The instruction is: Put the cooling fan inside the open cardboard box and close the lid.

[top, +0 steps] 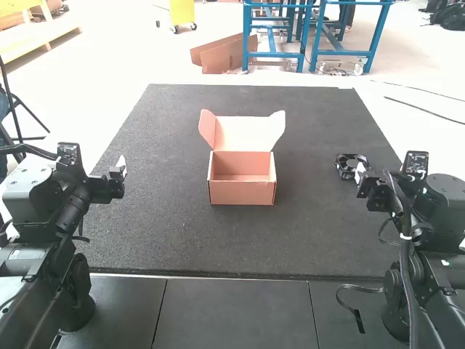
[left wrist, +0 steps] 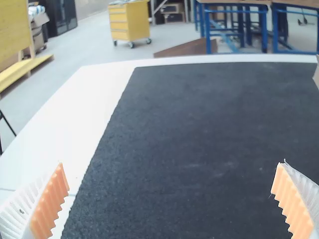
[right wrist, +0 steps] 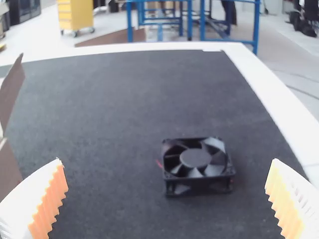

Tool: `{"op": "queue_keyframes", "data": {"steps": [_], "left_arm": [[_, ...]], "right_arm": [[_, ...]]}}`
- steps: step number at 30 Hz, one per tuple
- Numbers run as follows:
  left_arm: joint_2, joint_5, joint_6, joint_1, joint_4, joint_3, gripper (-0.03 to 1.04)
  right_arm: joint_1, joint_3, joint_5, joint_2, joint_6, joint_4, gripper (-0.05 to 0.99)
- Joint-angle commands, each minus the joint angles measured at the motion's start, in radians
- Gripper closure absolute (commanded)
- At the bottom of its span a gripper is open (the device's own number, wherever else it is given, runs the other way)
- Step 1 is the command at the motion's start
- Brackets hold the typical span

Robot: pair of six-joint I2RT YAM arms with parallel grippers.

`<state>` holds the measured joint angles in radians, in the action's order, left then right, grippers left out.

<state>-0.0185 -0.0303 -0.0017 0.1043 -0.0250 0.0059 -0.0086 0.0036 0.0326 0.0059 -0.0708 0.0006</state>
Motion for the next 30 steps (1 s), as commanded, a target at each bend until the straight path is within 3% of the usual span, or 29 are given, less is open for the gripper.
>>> {"op": "queue_keyframes", "data": {"steps": [1,30], "left_arm": [[0.02,-0.002,-0.006,-0.008,0.011,-0.007,0.04],[0.019,-0.002,-0.018,-0.008,0.014,-0.007,0.04]], "right_arm": [[-0.008,-0.004,-0.017,-0.009,0.012,-0.005,0.02],[-0.01,-0.004,-0.017,-0.009,0.014,-0.005,0.02]]}}
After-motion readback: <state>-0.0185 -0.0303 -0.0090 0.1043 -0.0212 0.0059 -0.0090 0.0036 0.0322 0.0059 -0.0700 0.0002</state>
